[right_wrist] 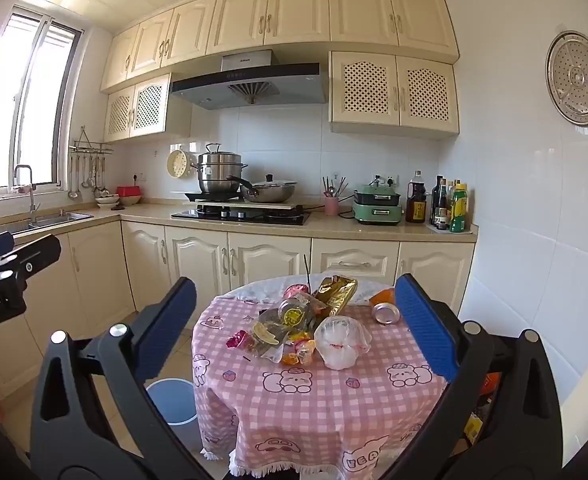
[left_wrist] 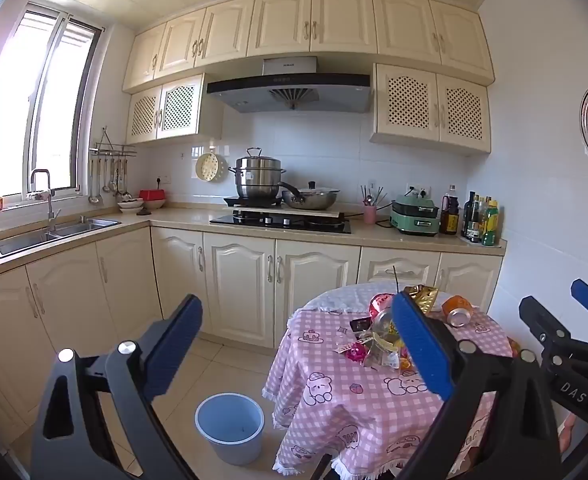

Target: Collect trash

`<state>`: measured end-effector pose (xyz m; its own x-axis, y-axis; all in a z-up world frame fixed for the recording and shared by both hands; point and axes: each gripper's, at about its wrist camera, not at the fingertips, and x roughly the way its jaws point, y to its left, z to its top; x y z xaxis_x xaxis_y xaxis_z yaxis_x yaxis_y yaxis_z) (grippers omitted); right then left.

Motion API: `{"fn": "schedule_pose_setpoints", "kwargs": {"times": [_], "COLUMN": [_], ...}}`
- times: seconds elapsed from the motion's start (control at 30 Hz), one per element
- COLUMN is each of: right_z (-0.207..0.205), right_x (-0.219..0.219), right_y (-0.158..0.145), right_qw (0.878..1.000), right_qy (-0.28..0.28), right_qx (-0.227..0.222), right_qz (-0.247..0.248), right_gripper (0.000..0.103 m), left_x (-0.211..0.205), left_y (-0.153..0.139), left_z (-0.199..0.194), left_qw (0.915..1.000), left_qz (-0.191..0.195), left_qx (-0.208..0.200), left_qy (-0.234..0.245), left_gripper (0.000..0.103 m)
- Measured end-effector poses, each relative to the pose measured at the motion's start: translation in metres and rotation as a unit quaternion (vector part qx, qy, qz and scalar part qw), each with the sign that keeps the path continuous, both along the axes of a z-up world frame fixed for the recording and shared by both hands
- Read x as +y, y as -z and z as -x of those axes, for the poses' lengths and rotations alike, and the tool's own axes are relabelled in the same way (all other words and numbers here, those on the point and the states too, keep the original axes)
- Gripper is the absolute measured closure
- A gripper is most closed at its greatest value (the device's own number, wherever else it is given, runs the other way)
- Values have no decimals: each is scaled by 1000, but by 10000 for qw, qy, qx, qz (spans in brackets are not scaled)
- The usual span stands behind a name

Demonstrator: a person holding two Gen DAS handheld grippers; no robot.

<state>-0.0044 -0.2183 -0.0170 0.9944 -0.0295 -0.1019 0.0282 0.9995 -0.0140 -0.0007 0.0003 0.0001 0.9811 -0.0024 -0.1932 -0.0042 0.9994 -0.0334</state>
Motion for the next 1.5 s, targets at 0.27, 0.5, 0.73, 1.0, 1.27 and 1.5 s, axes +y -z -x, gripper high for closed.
{"fn": "schedule_pose_setpoints", "kwargs": {"times": [0.27, 0.5, 0.73, 1.0, 1.27, 1.5], "right_z": [-1, -7, -7, -3, -4, -2], "right_x": [1, 1, 6, 7, 7, 7], "right_y": [1, 1, 7, 8, 9, 10], "right_qw": [10000, 10000, 9999, 9999, 9999, 9999], "right_qy": [-52, -63, -56, -58, -66, -70], "right_qx": [42, 65, 76, 93, 115, 123], "right_qz": [0, 21, 40, 27, 2, -15], "right_gripper": [6, 6, 6, 6, 6, 6], "left_x": [0, 5, 3, 5, 3, 2], "left_y": [0, 4, 5, 8, 9, 8], "left_z": [0, -5, -6, -5, -5, -4], "left_qw": [10000, 10000, 10000, 9999, 9999, 9999], "left_qz": [-8, 18, 22, 37, 11, 11], "left_qx": [18, 54, 73, 91, 107, 126], "left_qy": [-22, -25, -34, -35, -42, -40], "left_gripper": [9, 9, 9, 9, 9, 9]}}
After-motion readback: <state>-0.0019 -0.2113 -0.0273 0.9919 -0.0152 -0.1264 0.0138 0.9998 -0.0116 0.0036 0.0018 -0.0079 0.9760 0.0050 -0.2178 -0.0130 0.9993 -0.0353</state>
